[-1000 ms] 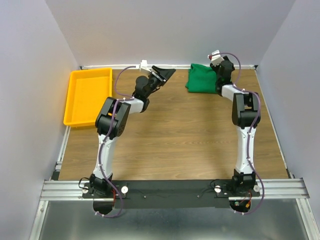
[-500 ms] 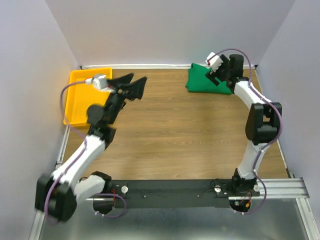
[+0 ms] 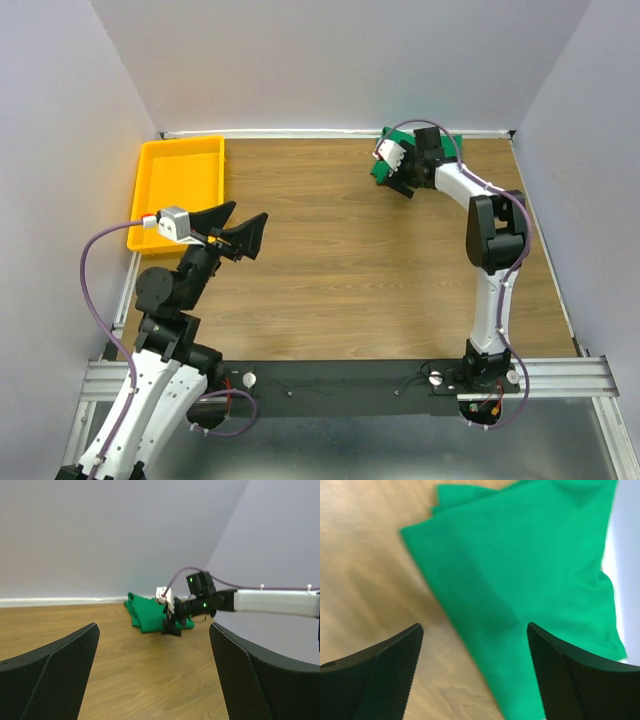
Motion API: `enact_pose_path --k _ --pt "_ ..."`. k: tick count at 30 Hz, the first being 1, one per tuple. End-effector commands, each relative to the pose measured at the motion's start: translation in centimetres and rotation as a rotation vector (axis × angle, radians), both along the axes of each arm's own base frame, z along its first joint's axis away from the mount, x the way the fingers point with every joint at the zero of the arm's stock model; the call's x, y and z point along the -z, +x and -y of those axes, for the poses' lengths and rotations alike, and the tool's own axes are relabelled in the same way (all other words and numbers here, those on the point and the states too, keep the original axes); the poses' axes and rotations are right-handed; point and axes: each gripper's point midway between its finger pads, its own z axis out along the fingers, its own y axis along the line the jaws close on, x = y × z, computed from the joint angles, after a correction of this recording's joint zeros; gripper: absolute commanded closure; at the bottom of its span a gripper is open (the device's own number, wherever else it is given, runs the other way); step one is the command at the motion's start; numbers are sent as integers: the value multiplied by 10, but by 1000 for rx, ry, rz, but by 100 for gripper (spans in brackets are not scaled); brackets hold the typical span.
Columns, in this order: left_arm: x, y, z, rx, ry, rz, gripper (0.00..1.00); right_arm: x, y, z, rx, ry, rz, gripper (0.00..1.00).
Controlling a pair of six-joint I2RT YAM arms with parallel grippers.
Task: Fold and stack the t-shirts
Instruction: Fold the tshirt, then neatly place the folded tshirt to the corner
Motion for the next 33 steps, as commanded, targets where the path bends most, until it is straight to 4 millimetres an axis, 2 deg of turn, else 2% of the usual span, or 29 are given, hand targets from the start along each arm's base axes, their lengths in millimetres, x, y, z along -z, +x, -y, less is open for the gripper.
enact_pose_path --k 1,4,7,10,11,12,14,15,17,18,19,20,22,23,24,25,26,27,28,29,30,31,32,33 --pt "44 -5 5 38 40 -111 2 30 10 12 88 -122 -23 11" --pt "49 -6 6 47 29 -124 2 37 15 13 105 -139 -22 18" --pt "57 -5 8 58 18 -141 2 44 12 10 84 -134 -36 29" --pt "68 -3 14 89 -8 -162 2 50 -1 1 22 -114 -64 59" --pt "72 -2 16 99 -18 -174 2 37 -4 -6 -28 -92 -45 80" --pt "81 0 20 120 -37 -200 2 48 -21 -7 -60 -89 -82 88" --pt "90 3 25 145 -48 -230 3 44 -37 -16 -146 -69 -84 96" --pt "101 6 31 172 -41 -269 3 42 -54 -15 -172 -68 -98 96" --pt "108 9 39 210 -54 -289 4 40 -71 -18 -234 -70 -101 99" --pt "118 11 45 239 -46 -325 5 36 -80 -20 -253 -69 -102 99" --pt "117 13 48 256 -61 -323 5 34 -105 -21 -310 -61 -130 100" --pt "120 14 51 267 -61 -334 5 30 -121 -23 -336 -52 -141 99" --pt "131 20 57 290 -59 -368 6 32 -166 -34 -423 -49 -209 99" --pt "135 22 60 296 -61 -384 6 27 -198 -35 -463 -50 -220 99" --pt "149 28 63 296 -62 -437 7 31 -225 -47 -527 -62 -237 99" --pt "150 29 69 310 -71 -451 8 30 -254 -47 -554 -73 -244 88" --pt "157 31 75 317 -71 -481 9 31 -270 -50 -555 -68 -262 73" --pt "176 40 80 303 -59 -548 10 26 -283 -59 -576 -53 -255 58" --pt "177 39 94 331 -48 -570 12 12 -291 -64 -555 12 -243 39" --pt "185 42 100 329 -45 -604 12 1 -291 -67 -564 27 -208 39" --pt "192 44 109 334 -41 -636 14 -8 -291 -67 -509 65 -212 33" --pt "217 50 116 307 -37 -722 16 -18 -291 -69 -491 91 -198 32" --pt "216 49 132 336 -29 -737 18 -29 -290 -70 -474 120 -178 31" --pt "238 54 139 313 -15 -801 19 -44 -286 -71 -418 163 -160 31"
